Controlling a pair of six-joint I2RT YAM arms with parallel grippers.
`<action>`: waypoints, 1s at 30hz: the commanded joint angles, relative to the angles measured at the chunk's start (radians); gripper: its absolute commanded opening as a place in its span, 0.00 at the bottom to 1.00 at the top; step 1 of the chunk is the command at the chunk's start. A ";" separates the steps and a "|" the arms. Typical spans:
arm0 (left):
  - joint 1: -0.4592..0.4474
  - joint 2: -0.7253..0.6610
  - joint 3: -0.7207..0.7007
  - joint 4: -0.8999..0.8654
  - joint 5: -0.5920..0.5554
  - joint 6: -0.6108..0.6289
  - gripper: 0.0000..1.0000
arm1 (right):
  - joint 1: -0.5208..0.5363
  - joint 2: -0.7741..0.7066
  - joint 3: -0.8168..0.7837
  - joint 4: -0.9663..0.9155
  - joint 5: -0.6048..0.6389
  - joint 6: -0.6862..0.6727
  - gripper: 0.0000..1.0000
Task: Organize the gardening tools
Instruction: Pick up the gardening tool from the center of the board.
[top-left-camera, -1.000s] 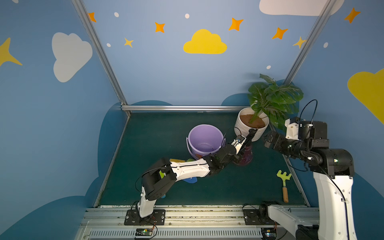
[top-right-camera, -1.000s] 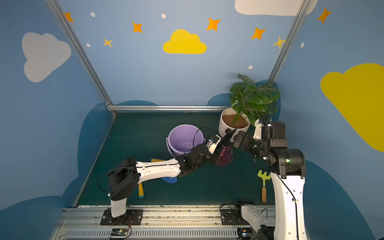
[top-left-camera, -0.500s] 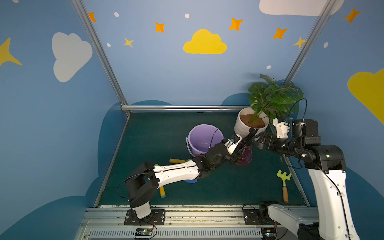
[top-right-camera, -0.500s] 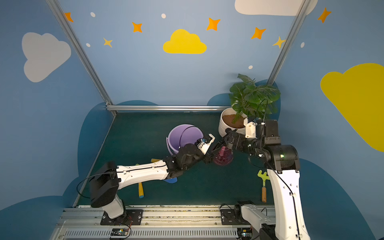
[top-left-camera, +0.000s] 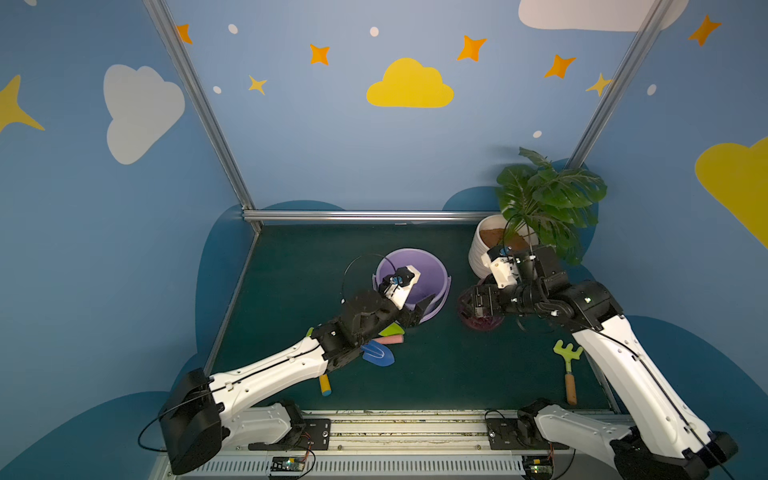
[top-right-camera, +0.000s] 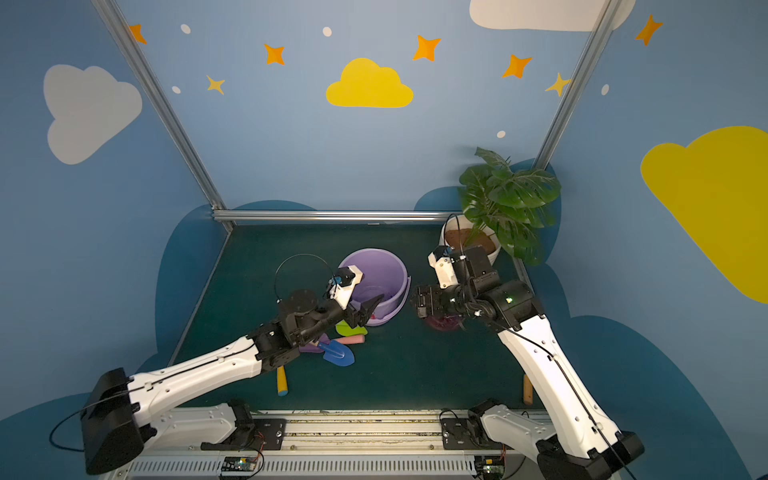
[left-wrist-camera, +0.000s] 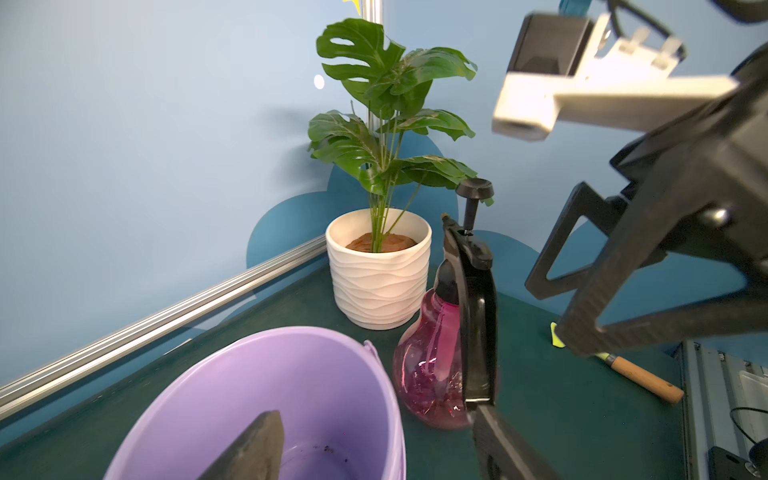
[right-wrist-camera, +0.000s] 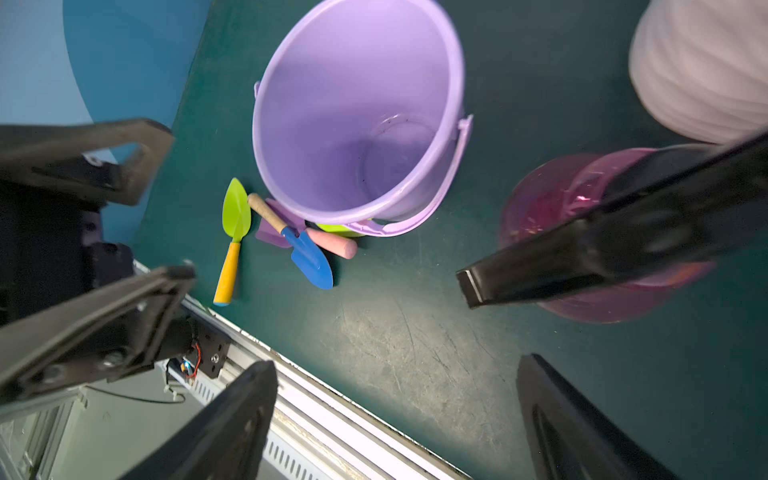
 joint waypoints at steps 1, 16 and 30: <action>0.036 -0.129 -0.058 -0.097 -0.060 0.016 0.77 | 0.097 0.030 -0.052 0.104 0.031 -0.034 0.89; 0.193 -0.616 -0.260 -0.385 -0.272 -0.045 0.75 | 0.473 0.298 -0.107 0.290 0.091 -0.225 0.78; 0.241 -0.455 -0.280 -0.409 -0.266 -0.043 0.59 | 0.595 0.499 -0.050 0.312 0.124 -0.296 0.66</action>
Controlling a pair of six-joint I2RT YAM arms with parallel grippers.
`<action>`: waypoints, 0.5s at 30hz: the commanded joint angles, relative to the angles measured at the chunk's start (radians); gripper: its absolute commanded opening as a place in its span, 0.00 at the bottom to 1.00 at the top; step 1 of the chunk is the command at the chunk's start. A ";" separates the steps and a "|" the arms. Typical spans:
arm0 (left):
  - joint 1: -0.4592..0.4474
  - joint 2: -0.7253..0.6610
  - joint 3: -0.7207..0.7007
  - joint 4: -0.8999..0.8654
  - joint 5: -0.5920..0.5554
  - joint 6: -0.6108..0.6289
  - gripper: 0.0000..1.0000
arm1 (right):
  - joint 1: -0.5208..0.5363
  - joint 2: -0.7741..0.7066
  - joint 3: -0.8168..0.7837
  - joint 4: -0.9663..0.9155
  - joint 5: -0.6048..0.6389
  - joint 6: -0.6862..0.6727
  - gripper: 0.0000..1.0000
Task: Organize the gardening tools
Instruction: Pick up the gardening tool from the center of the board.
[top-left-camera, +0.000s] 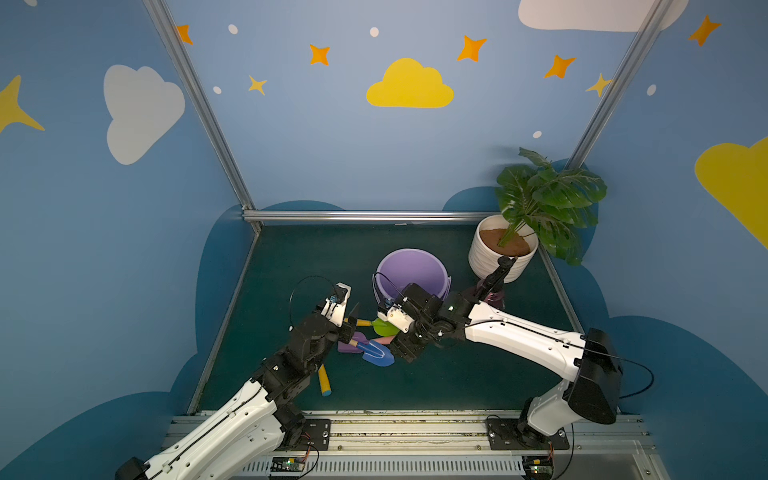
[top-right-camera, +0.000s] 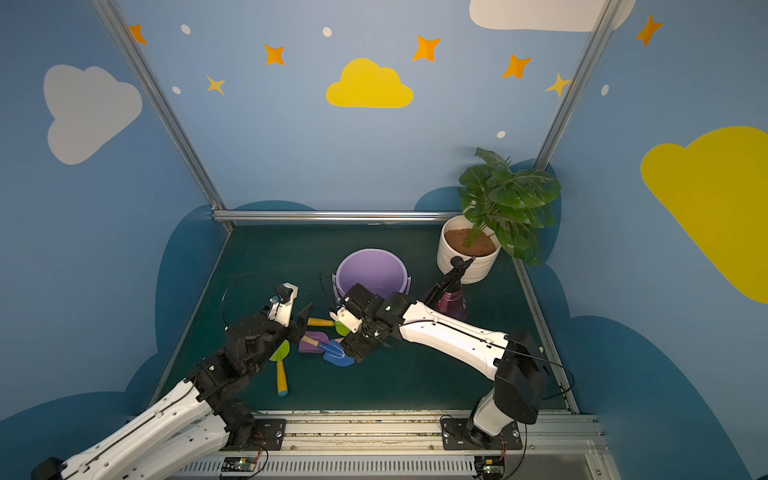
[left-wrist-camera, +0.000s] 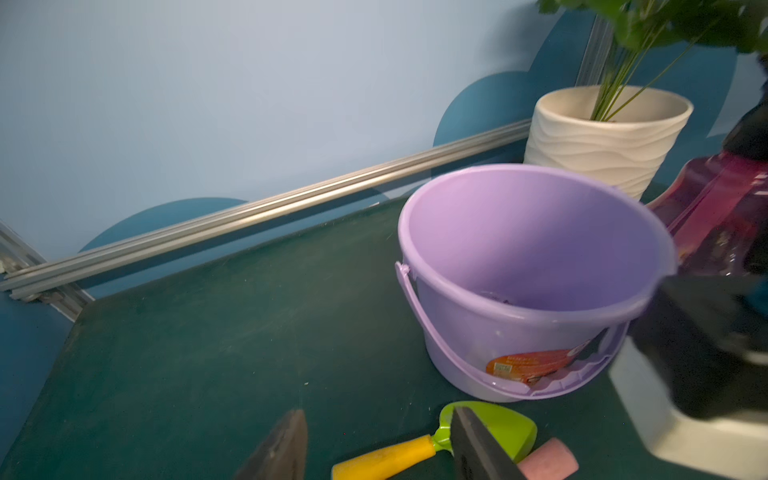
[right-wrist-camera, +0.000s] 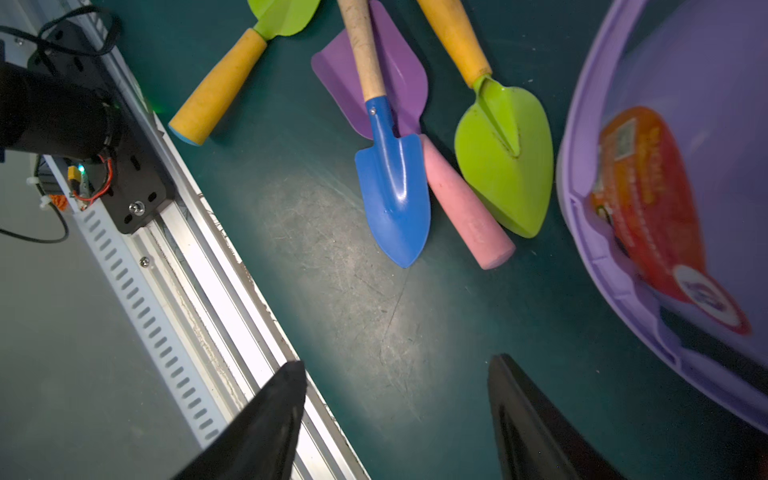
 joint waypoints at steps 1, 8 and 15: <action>0.037 -0.009 -0.011 0.000 -0.011 -0.037 0.59 | 0.066 0.052 0.000 0.068 0.045 -0.073 0.65; 0.102 -0.124 -0.054 -0.024 -0.091 -0.125 0.60 | 0.116 0.205 0.074 0.196 0.087 -0.133 0.52; 0.108 -0.234 -0.080 -0.063 -0.162 -0.160 0.60 | 0.109 0.341 0.176 0.276 0.108 -0.170 0.41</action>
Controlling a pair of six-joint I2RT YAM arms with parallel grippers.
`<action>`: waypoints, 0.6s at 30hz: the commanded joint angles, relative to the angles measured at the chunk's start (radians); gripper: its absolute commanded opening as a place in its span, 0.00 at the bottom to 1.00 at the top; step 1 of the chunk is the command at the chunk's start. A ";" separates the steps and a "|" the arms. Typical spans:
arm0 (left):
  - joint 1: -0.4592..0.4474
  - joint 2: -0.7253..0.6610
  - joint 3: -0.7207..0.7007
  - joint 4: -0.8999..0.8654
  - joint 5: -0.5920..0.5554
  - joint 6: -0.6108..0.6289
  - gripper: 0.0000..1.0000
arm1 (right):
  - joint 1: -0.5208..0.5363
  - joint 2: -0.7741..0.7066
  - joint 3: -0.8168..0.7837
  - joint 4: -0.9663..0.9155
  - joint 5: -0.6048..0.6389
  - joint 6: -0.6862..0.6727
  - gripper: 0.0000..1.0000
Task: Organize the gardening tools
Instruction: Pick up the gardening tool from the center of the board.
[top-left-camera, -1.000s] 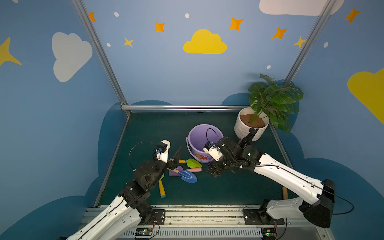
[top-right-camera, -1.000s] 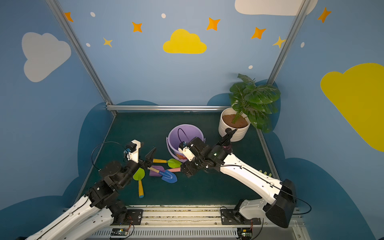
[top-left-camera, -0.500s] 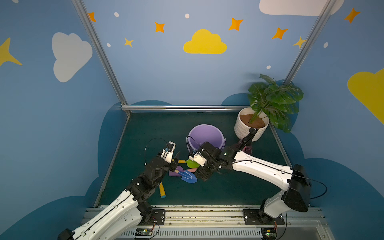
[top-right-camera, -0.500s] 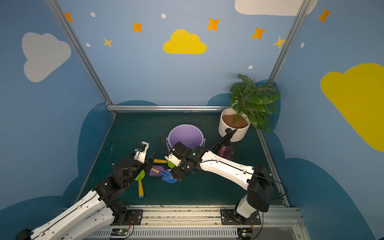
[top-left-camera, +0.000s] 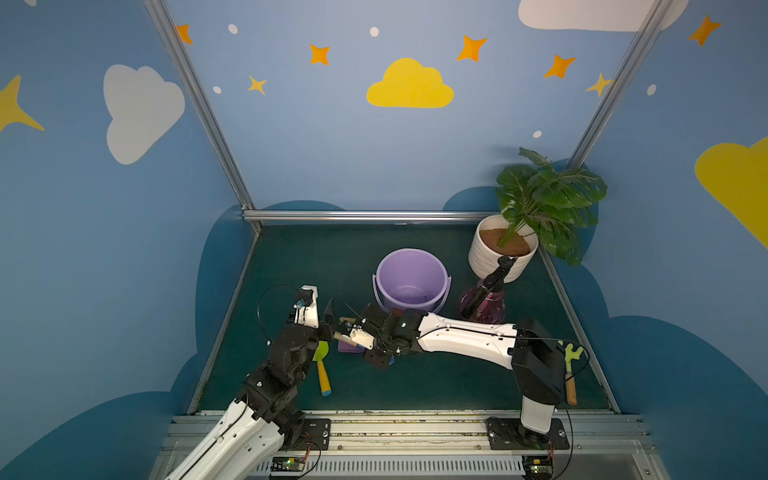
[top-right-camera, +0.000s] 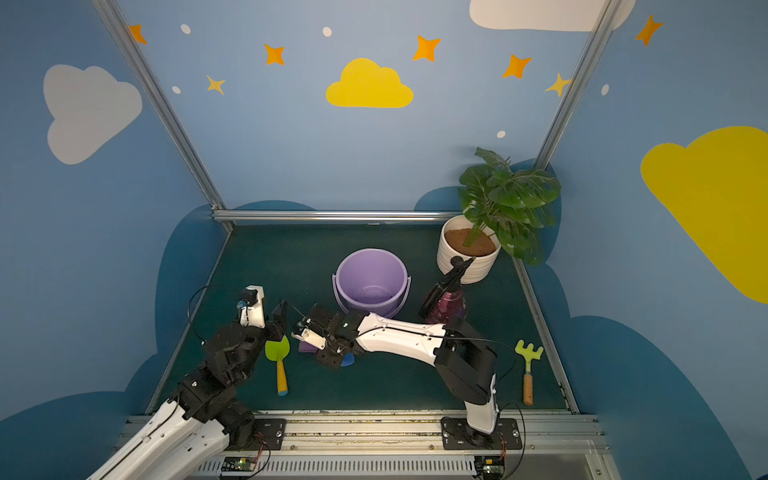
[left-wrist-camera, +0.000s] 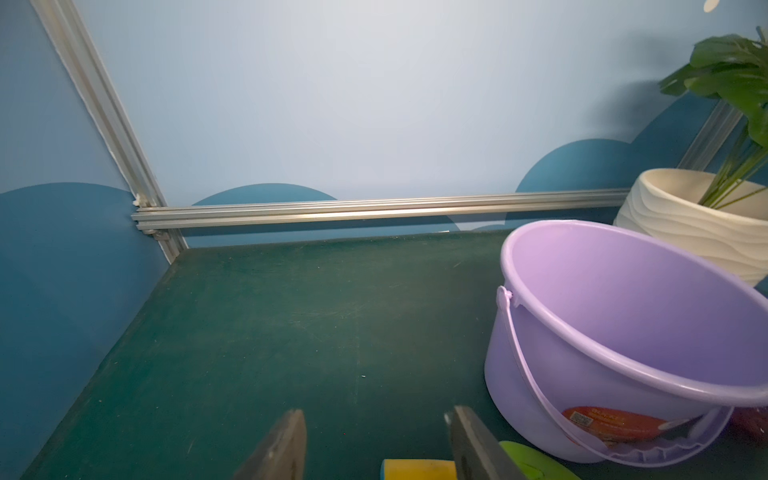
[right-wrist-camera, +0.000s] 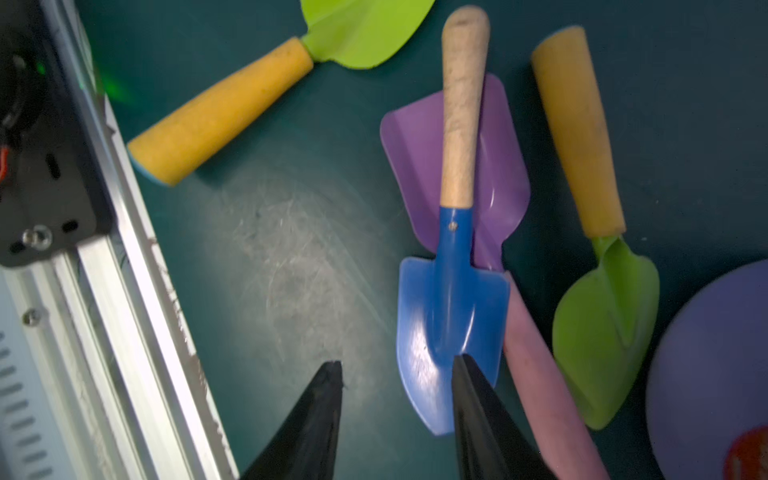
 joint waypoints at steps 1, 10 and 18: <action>0.004 -0.032 -0.012 -0.038 -0.057 -0.040 0.60 | -0.011 0.052 0.057 0.074 0.025 -0.029 0.40; 0.005 -0.106 -0.027 -0.074 -0.122 -0.073 0.62 | -0.032 0.168 0.106 0.157 0.008 -0.023 0.35; 0.005 -0.107 -0.027 -0.070 -0.128 -0.079 0.64 | -0.052 0.226 0.116 0.189 0.023 0.013 0.31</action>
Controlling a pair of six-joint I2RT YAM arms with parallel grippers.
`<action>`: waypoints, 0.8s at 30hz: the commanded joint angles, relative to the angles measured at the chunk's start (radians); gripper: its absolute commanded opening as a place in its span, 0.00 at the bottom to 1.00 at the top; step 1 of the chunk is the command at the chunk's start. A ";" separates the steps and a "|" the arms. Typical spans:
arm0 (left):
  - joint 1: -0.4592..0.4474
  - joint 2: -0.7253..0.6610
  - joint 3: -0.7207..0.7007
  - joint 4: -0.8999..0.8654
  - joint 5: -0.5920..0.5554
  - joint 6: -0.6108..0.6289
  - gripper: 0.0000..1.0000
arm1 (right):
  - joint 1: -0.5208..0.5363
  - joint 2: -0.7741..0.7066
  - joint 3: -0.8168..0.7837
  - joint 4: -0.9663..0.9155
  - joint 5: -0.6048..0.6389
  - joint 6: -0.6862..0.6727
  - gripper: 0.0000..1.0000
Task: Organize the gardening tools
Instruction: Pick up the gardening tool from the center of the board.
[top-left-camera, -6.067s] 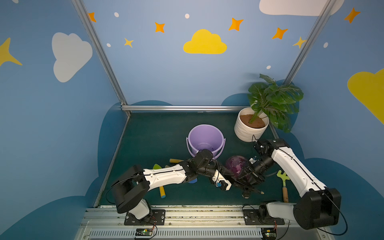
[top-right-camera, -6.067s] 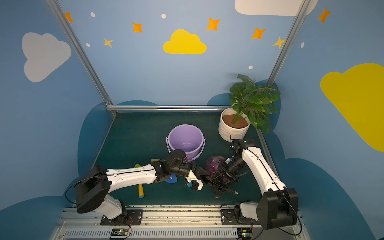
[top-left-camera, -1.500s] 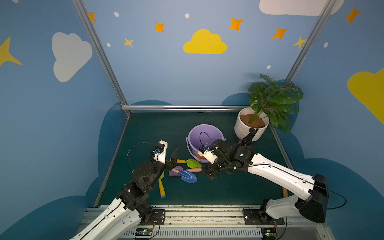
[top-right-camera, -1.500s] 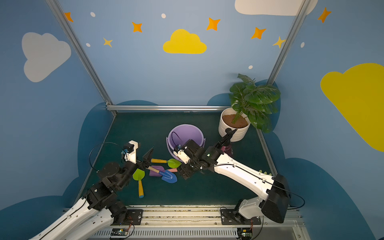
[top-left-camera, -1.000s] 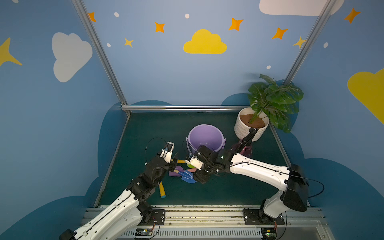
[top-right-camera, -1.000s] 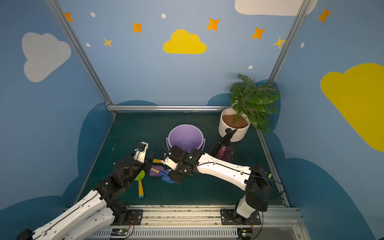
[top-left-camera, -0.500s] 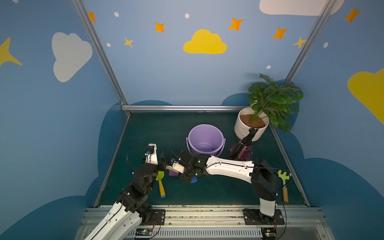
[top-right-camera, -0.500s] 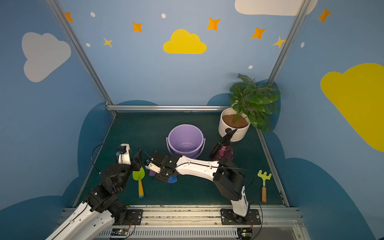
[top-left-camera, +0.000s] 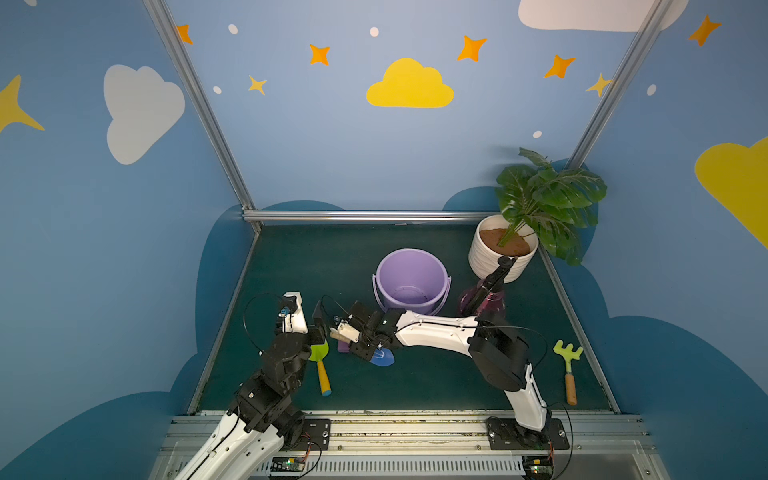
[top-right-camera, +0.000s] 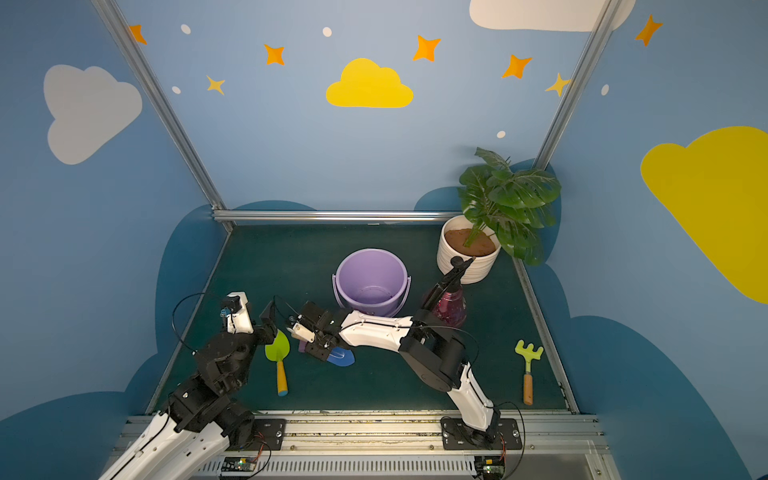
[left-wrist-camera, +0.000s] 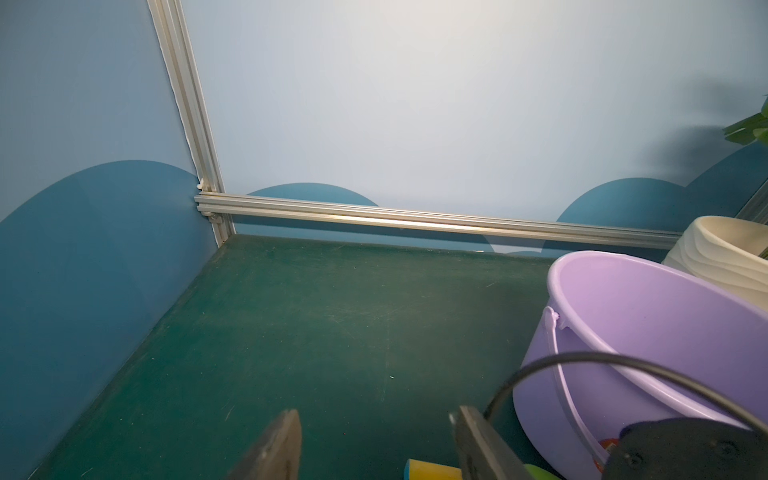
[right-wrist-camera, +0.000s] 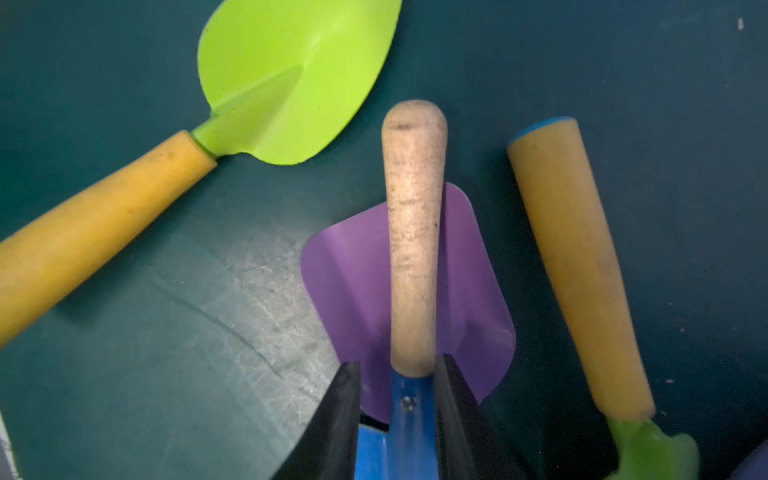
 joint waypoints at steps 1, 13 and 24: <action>0.004 -0.006 -0.007 -0.002 -0.014 -0.006 0.64 | -0.015 0.024 0.021 0.039 0.007 0.021 0.31; 0.006 -0.008 -0.020 0.020 -0.009 -0.002 0.64 | -0.025 0.081 0.048 0.033 0.032 0.041 0.29; 0.005 -0.009 -0.022 0.042 0.003 0.009 0.63 | -0.029 0.029 0.049 0.010 0.011 0.070 0.14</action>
